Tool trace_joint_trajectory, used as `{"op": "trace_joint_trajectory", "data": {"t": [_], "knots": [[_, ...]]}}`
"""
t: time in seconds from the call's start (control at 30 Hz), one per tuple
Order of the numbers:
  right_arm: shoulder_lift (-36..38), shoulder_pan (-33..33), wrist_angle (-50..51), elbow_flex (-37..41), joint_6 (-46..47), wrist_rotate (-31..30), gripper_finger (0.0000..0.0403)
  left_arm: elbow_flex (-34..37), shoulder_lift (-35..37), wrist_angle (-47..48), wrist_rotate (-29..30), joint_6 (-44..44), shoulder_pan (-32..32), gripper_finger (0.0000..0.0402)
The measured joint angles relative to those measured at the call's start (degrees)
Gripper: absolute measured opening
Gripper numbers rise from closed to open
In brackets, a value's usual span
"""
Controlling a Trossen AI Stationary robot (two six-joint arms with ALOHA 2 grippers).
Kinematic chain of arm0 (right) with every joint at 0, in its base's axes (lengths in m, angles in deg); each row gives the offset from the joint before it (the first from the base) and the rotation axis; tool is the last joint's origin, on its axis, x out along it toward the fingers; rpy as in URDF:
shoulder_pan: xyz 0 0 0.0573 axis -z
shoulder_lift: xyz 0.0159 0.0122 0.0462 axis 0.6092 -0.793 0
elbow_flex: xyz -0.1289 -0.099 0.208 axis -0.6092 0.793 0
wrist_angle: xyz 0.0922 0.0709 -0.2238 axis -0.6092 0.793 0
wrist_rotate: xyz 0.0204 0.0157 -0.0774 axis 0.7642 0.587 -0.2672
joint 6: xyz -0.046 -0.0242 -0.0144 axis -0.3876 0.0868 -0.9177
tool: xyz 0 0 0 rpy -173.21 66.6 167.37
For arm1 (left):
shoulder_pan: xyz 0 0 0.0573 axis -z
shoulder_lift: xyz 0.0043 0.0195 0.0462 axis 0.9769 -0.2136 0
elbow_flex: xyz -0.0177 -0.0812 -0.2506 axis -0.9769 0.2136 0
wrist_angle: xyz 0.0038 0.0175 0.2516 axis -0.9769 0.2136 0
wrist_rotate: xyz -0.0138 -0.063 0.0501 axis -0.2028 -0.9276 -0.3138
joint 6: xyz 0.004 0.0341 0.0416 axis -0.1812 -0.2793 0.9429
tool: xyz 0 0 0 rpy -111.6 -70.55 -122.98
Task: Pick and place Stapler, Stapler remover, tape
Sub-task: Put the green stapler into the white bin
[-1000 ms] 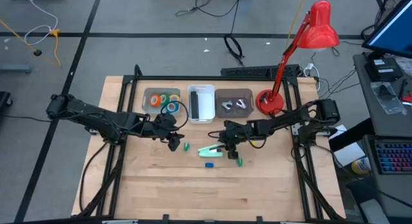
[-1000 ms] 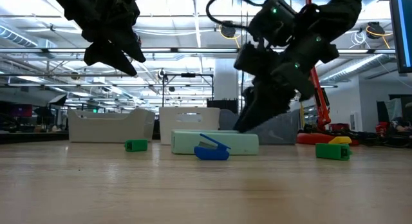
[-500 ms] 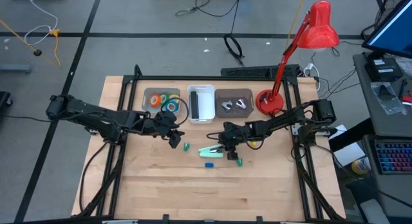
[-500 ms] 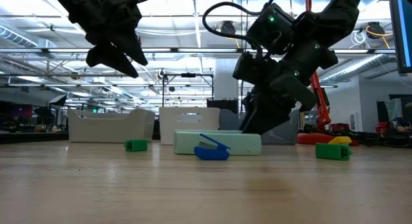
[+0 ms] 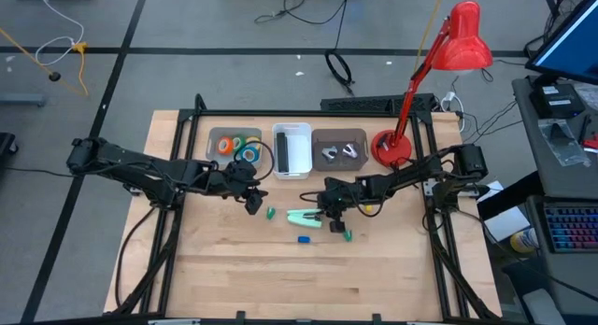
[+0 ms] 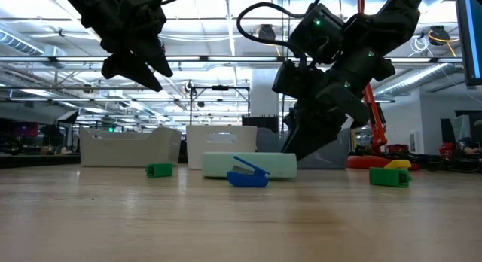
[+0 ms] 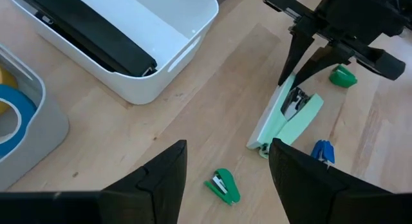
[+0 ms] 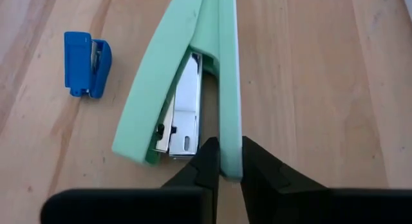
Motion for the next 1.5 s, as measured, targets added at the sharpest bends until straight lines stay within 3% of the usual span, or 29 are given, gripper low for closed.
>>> {"op": "trace_joint_trajectory", "data": {"t": [0.27, 0.43, 0.63, 0.87, 1.2, 1.37, 1.5], "knots": [[2.35, 0.10, 0.46, 0.10, 0.98, -0.09, 0.0029, 0.00, 0.00, 0.04, 0.02, 0.07, 0.00, 0.0218], [7.71, 0.84, 1.37, 0.07, 4.60, -0.23, 0.0029, 0.00, 0.00, 0.62, 0.02, 0.12, 0.00, 0.0218], [15.91, 2.28, 4.99, 0.02, 12.95, -5.98, 0.0029, 0.00, 0.00, 0.80, 0.03, 1.48, 0.00, 0.0218], [20.95, 8.27, 2.38, -0.01, 26.10, -7.76, 0.0029, 0.00, 0.00, 0.39, 1.60, 3.58, 0.00, 0.0218], [18.03, 12.51, 2.45, -10.43, 27.24, -8.21, 0.0029, 0.02, 0.02, 2.83, 4.39, 7.28, -1.27, 0.0218], [13.46, 12.44, 8.57, -18.75, 27.24, -15.84, 0.0029, 0.42, 1.12, 4.92, 3.63, 12.57, -4.49, 0.0218], [9.78, 12.46, 13.06, -23.04, 29.54, -21.81, 0.0029, 4.50, 6.17, 0.33, -3.30, 19.12, -8.64, 0.0218]]}}
